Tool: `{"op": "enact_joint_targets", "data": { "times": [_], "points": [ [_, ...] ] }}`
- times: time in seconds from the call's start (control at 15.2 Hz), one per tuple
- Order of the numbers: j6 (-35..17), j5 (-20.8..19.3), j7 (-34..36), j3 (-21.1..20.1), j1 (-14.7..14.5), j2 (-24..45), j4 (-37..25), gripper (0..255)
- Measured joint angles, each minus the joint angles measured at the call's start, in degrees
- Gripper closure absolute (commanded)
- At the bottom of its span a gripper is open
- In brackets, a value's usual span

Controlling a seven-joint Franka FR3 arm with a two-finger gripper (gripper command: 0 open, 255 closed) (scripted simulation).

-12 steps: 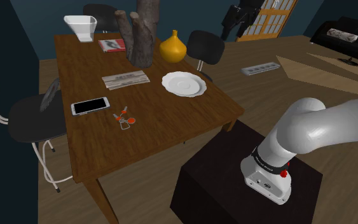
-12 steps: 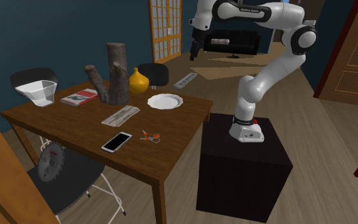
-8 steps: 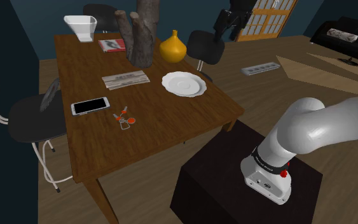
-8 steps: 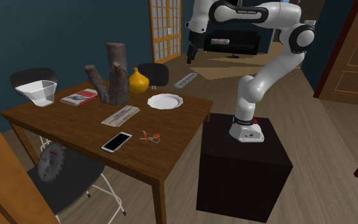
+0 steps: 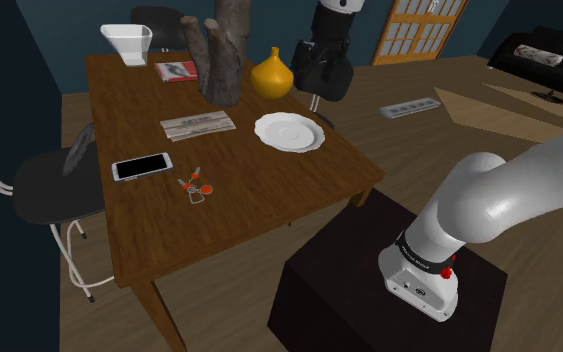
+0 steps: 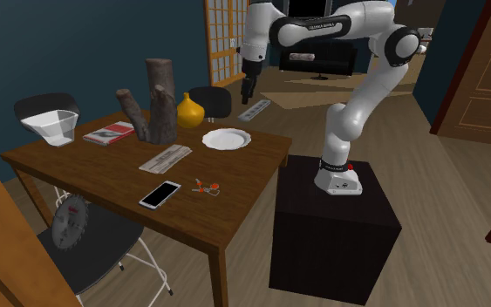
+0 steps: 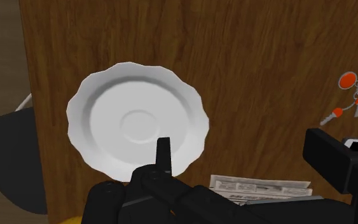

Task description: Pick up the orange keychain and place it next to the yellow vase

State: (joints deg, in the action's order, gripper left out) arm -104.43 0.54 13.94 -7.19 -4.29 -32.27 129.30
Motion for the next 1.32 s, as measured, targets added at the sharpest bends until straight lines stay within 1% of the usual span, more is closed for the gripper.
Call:
{"op": "enact_joint_targets", "data": {
  "times": [0.13,0.59,0.79,0.92,1.32],
  "points": [
    [-1.9,0.42,1.55,-1.7,-0.66,2.72,0.0,0],
    [-6.41,0.31,6.92,-7.21,-2.47,15.47,-5.29,0],
    [-8.07,-0.56,8.93,-9.06,-3.09,21.4,-8.2,0],
    [-8.21,-1.13,10.56,-10.34,-3.77,24.69,-10.39,0],
    [-9.88,-4.6,15.85,-13.46,-6.39,37.52,-18.43,0]
  ]
}}
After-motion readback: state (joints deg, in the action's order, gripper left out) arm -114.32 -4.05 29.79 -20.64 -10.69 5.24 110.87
